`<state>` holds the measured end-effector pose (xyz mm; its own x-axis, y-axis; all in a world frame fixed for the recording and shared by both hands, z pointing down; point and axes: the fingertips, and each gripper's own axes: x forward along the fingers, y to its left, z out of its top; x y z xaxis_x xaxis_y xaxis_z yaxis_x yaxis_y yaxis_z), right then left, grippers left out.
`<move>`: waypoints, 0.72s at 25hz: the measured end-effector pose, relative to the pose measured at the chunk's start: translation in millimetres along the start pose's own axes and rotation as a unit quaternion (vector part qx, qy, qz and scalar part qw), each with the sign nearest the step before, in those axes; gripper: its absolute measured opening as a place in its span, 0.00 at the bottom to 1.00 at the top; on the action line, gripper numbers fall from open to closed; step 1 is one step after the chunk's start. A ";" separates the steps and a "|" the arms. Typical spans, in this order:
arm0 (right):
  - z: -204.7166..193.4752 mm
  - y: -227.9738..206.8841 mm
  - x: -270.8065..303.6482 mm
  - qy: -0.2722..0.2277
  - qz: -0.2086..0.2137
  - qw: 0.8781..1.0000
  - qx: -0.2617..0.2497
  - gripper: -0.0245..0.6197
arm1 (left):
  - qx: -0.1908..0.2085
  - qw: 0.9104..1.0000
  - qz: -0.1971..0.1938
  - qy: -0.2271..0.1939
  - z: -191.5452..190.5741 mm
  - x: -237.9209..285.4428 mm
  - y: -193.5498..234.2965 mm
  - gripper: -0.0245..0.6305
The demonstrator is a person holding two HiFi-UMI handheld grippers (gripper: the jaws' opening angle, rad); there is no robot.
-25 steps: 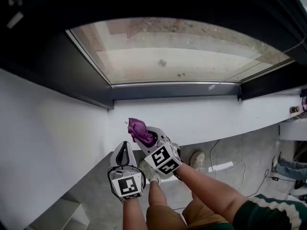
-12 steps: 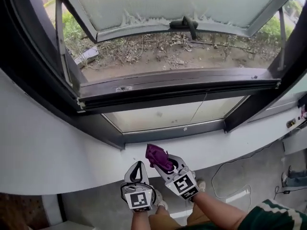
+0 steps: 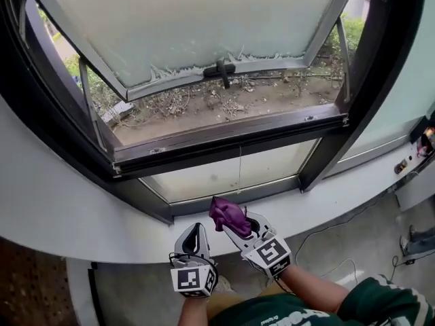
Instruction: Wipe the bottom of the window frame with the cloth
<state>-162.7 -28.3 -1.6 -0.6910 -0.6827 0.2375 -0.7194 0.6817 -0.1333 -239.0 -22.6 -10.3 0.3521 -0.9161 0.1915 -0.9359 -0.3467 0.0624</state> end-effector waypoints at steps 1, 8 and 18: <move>10.1 -1.9 -6.8 -0.008 -0.003 1.000 -0.002 0.28 | 0.009 1.000 -0.009 -0.005 7.3 1.2 -8.0 0.04; 53.6 -9.6 -66.9 -0.046 -0.022 0.998 -0.046 0.28 | 0.029 0.998 -0.046 -0.017 36.6 -3.8 -60.4 0.04; 51.8 -23.0 -113.9 -0.061 -0.061 0.995 -0.059 0.28 | 0.079 0.993 -0.080 -0.031 63.5 -11.1 -92.6 0.04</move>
<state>-71.1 20.2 -75.4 -0.6081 -0.7838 0.1261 -0.7896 0.6136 0.0054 -155.6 6.9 -80.4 0.5010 -0.8554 0.1311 -0.8563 -0.5120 -0.0683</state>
